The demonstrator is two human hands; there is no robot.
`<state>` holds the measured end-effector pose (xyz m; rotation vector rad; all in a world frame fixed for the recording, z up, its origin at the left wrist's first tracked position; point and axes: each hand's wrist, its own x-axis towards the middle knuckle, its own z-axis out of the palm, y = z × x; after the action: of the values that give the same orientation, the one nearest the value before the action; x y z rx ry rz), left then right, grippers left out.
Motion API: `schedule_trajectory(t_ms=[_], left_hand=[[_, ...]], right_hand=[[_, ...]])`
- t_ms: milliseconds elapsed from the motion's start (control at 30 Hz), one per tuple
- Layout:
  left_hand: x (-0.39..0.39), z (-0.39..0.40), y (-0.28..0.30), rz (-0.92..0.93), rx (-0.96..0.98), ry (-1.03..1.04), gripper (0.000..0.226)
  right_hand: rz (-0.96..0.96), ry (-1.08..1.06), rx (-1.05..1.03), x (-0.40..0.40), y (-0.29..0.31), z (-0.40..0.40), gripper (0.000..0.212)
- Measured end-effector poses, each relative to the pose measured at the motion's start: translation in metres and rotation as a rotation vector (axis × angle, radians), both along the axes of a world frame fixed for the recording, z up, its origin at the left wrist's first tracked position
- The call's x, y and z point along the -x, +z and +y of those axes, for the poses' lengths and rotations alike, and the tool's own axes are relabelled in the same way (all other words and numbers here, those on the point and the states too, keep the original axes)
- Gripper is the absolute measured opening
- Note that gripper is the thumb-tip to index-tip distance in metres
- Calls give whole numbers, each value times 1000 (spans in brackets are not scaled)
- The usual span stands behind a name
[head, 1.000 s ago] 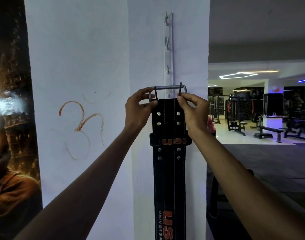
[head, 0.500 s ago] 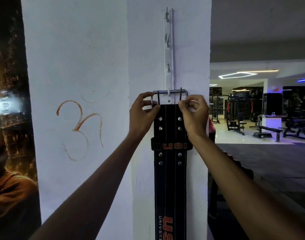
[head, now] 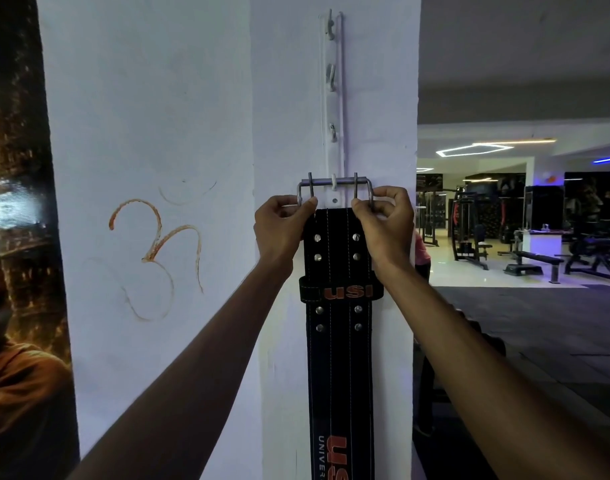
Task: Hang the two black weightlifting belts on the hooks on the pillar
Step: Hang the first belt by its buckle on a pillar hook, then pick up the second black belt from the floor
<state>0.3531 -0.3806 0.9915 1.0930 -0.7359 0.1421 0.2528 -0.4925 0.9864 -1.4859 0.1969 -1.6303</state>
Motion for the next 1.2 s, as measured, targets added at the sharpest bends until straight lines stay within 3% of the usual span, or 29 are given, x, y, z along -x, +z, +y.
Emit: schedule_trajectory(t_ms=[167,367,500,667,900,1200], left_hand=[[1,7,-19,-112,-44,-1,36],[15,17,-32,-286,-99,267,36],[23,26,-50,-356,-125,386,37],[28,48,-94,-496,-242,545,35],[28,124,-227,-472,-522,600,35],[64,302,-457,-100,-928,470,33]], right_hand=[[-23,1,70,8,-10,1,34],[-54,-178,141,18,-41,11,27],[-8,-452,433,37,-59,25,25],[119,-458,677,49,-103,48,27],[372,-290,634,61,-232,95,33],[843,50,456,88,-444,247,34]])
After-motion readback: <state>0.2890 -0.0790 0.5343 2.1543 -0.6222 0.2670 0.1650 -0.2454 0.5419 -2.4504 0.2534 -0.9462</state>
